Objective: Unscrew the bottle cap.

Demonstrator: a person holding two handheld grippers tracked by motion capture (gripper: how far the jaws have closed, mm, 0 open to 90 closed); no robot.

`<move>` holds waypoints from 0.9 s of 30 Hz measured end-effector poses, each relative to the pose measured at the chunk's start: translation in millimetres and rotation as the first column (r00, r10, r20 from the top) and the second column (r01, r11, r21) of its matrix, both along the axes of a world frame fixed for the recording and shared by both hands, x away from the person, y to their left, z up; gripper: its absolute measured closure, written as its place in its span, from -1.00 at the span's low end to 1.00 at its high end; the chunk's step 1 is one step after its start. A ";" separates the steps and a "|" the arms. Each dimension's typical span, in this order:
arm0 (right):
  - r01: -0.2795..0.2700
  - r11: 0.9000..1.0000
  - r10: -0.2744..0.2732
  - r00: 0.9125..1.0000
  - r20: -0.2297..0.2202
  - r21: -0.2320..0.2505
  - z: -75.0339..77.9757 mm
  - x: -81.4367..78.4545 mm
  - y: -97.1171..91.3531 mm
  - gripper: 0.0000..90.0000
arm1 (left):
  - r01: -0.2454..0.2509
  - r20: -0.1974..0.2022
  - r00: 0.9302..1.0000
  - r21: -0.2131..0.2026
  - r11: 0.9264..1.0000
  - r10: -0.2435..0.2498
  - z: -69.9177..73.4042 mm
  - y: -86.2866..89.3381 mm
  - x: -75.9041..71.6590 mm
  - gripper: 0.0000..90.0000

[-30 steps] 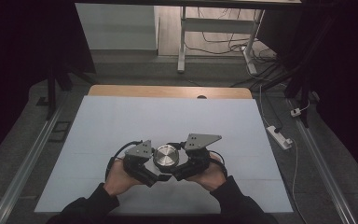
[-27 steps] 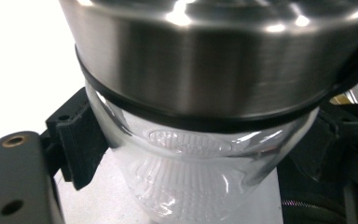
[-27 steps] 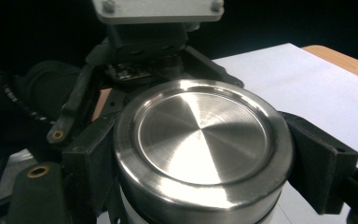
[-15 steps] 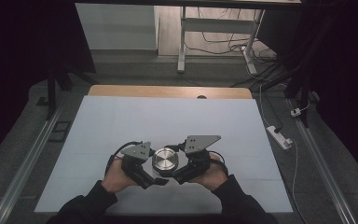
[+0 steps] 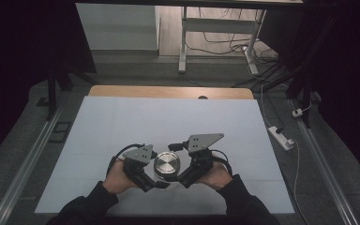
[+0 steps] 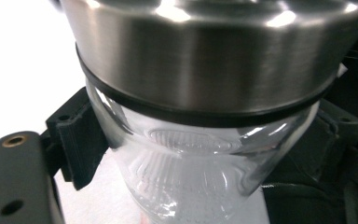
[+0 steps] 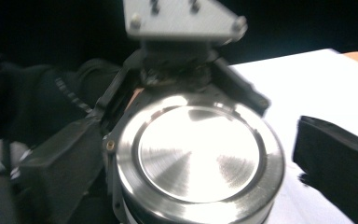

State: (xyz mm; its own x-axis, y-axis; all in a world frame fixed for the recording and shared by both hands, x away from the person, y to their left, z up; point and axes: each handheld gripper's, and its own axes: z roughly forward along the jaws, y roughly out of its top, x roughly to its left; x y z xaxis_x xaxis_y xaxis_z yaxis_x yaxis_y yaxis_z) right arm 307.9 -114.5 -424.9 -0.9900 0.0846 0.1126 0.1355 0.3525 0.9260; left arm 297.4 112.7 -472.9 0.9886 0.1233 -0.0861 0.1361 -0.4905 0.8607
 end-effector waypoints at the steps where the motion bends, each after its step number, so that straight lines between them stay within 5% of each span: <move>1: 0.026 1.000 -0.026 1.000 -0.008 -0.005 2.1 0.1 -0.7 -1.00 | -0.027 -0.003 1.000 0.001 1.000 0.027 0.2 -0.5 0.3 -0.65; 4: 0.121 0.992 -0.122 0.991 -0.045 -0.024 5.4 1.5 -1.3 -1.00 | -0.114 -0.005 0.993 -0.001 0.993 0.114 1.5 -1.8 0.0 -0.65; 6: 0.200 0.979 -0.201 0.978 -0.047 -0.032 5.0 1.7 0.0 -1.00 | -0.175 0.000 0.985 0.000 0.985 0.175 3.1 -2.7 -1.2 -0.65; 11: 0.353 0.935 -0.352 0.936 0.020 -0.042 3.0 -3.8 6.1 -1.00 | -0.299 0.013 0.954 0.011 0.954 0.299 6.6 -5.7 -5.4 -0.65; 13: 0.379 0.925 -0.378 0.925 0.032 -0.032 1.4 -6.2 8.4 -0.94 | -0.326 0.017 0.945 0.011 0.945 0.326 7.6 -7.2 -7.0 -0.65; 17: 0.398 0.917 -0.397 0.917 0.038 -0.024 -3.3 -8.6 12.5 -0.85 | -0.357 0.011 0.934 0.016 0.934 0.357 9.1 -10.4 -9.2 -0.65; 21: 0.396 0.918 -0.395 0.918 0.021 -0.008 -5.5 -9.4 13.2 -0.71 | -0.368 0.019 0.930 0.025 0.929 0.368 9.8 -13.8 -11.2 -0.65; 25: 0.386 0.922 -0.386 0.922 0.038 -0.002 -5.1 -12.1 13.8 -0.60 | -0.361 0.019 0.933 0.025 0.932 0.360 10.0 -14.5 -11.8 -0.65; 27: 0.370 0.929 -0.370 0.928 0.033 -0.001 -4.3 -11.6 12.8 -0.60 | -0.335 0.019 0.942 0.022 0.942 0.335 10.6 -12.6 -11.0 -0.65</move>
